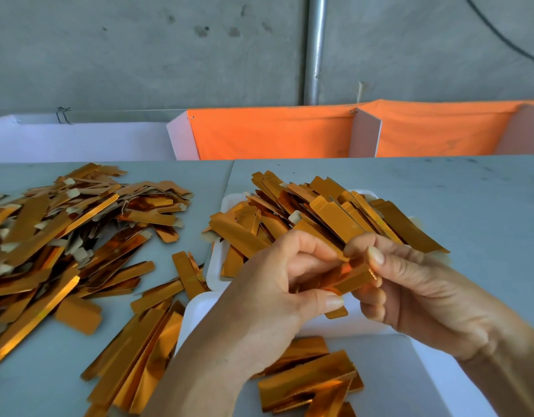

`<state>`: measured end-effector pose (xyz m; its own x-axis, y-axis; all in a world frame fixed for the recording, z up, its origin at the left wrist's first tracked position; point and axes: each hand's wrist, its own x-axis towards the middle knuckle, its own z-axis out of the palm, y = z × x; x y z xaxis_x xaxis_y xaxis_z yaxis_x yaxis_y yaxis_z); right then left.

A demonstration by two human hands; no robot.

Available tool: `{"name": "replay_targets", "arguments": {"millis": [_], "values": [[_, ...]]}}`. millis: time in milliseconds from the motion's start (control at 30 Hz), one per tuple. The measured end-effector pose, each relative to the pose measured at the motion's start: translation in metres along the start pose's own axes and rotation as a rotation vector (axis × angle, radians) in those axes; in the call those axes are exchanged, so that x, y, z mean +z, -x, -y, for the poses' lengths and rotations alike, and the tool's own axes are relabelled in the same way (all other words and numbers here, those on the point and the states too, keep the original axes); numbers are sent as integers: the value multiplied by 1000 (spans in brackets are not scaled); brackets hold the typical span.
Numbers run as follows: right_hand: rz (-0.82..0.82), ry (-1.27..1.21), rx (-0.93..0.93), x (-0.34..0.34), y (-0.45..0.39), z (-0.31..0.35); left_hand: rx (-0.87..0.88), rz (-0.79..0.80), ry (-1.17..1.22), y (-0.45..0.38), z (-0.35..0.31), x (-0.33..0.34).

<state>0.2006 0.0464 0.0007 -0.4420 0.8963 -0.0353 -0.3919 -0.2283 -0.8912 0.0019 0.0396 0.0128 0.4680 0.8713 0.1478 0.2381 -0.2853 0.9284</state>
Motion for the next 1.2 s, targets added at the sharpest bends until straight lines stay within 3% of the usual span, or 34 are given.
{"name": "replay_targets", "arguments": {"millis": [167,333,500,567,633,700,767,867,933,1000,1133,1200], "values": [[-13,111,-36,3,1,2,24,-90,-169,0,0,6],[1,124,160,1,1,-1,112,-255,-460,-2,1,15],[15,73,205,1,2,2,234,-192,-623,-3,-4,24],[-60,86,161,2,2,1,248,-210,-568,-4,-5,26],[-118,174,116,5,1,0,274,-376,-346,-5,-5,26],[-168,385,97,11,-2,-3,159,-500,13,-6,-3,21],[-208,660,74,18,-5,-8,-3,-465,305,-7,-1,17],[-210,980,24,28,-8,-16,-79,-446,220,-7,2,19],[-180,1050,-4,31,-6,-18,-103,-434,103,-6,2,20],[-200,994,-54,30,-4,-15,-135,-391,110,-5,2,17],[-393,706,-284,20,-2,-8,-180,-284,74,-3,1,15],[-385,579,-330,18,-3,-6,-157,-253,-11,-3,-1,18]]}}
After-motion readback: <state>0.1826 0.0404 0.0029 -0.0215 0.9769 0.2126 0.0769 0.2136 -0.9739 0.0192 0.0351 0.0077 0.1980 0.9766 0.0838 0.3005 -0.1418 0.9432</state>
